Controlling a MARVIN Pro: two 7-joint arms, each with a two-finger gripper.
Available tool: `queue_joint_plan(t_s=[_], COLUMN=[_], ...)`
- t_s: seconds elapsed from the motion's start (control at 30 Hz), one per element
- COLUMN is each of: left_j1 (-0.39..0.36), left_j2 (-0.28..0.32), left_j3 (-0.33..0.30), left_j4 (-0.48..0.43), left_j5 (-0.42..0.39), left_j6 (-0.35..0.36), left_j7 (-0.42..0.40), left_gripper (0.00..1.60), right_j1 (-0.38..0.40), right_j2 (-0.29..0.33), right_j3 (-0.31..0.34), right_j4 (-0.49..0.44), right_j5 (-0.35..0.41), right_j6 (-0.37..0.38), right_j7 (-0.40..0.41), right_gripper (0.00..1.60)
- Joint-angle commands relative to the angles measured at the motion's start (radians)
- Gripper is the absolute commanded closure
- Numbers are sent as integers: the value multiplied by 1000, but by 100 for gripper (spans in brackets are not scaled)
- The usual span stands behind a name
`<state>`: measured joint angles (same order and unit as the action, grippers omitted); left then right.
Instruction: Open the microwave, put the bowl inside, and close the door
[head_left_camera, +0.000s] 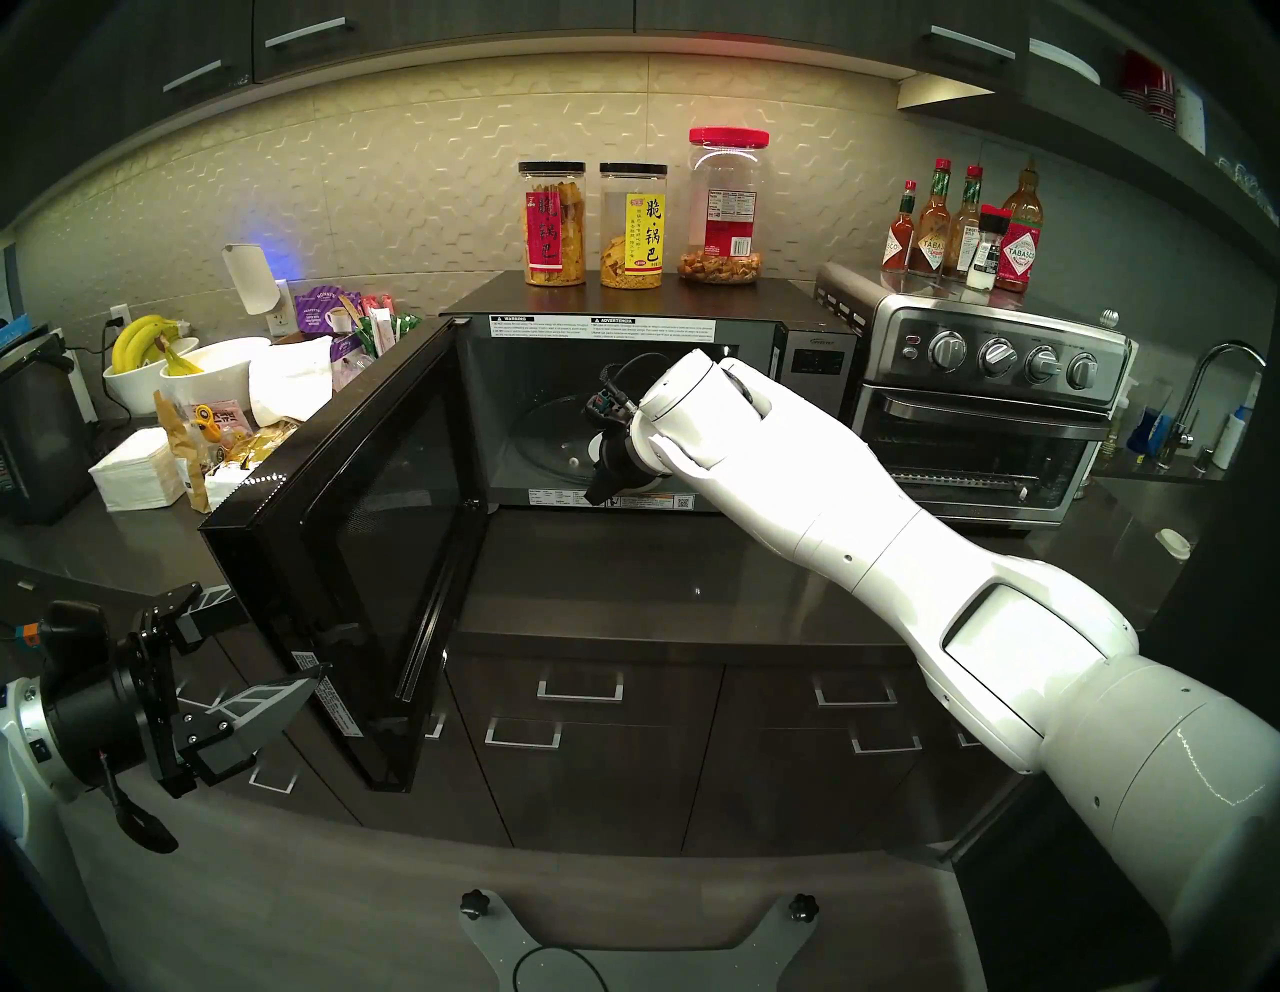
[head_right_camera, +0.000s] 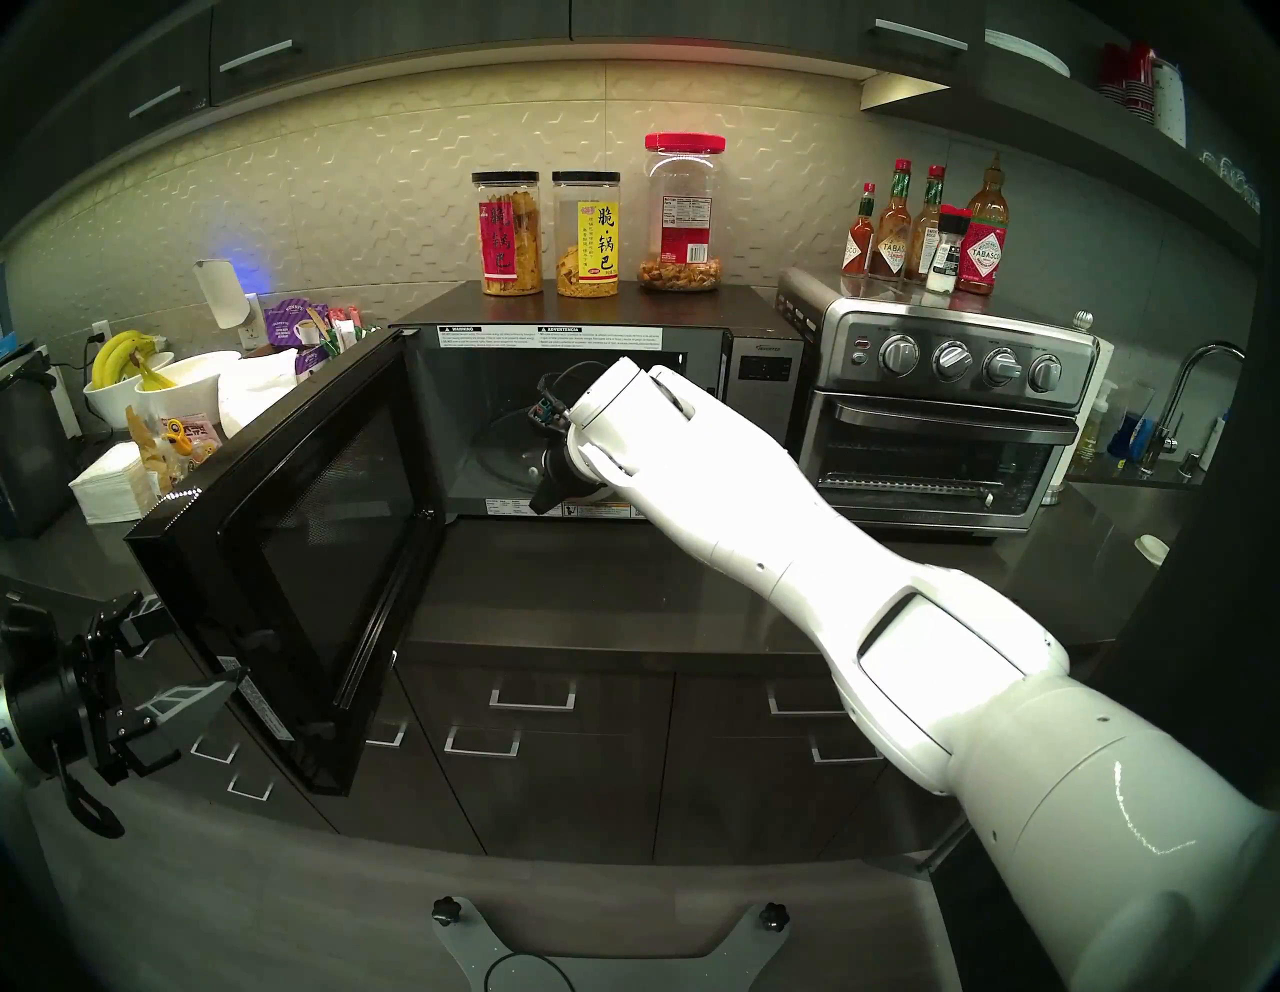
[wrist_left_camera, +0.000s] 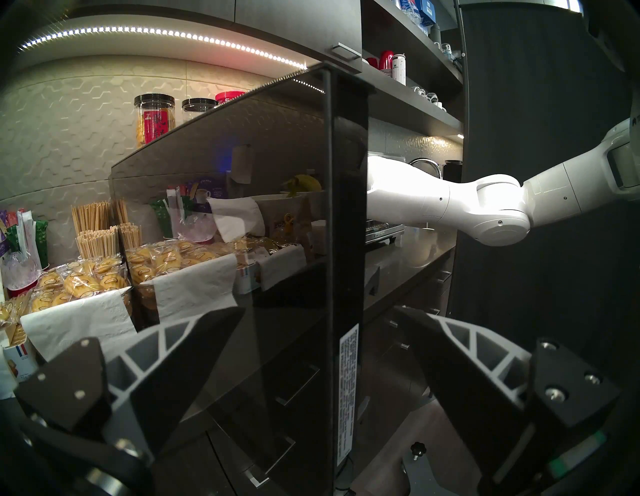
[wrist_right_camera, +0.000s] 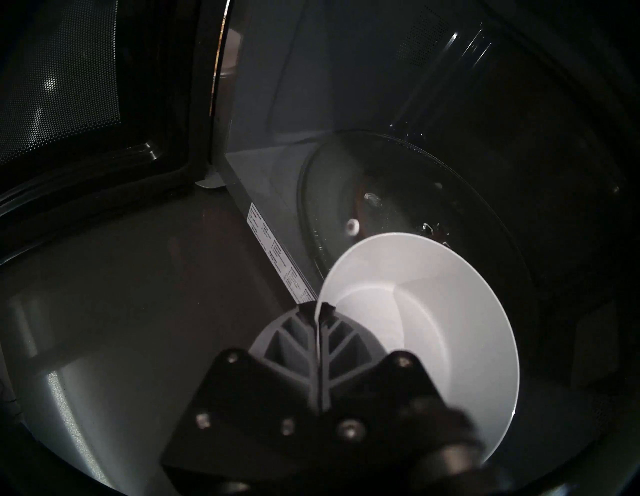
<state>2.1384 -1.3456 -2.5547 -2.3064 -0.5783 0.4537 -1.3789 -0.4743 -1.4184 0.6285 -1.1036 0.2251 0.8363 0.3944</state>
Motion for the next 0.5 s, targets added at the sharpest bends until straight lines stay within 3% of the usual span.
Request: queue_joint_plan(t_s=[0.0, 0.47], left_j1=[-3, -3], left_j2=[-2, -2], left_j3=[1, 1], left_j4=[-5, -5], left_j5=[-9, -9], left_j6=[1, 1], left_j7=[-5, -6], left_gripper=[0, 0], right_j1=[57, 85], right_j2=[-51, -130], right_j3=[4, 17], right_j4=[31, 187], right_j5=[-9, -35], right_j6=[-29, -80], right_j7=[-2, -18], right_gripper=[160, 160])
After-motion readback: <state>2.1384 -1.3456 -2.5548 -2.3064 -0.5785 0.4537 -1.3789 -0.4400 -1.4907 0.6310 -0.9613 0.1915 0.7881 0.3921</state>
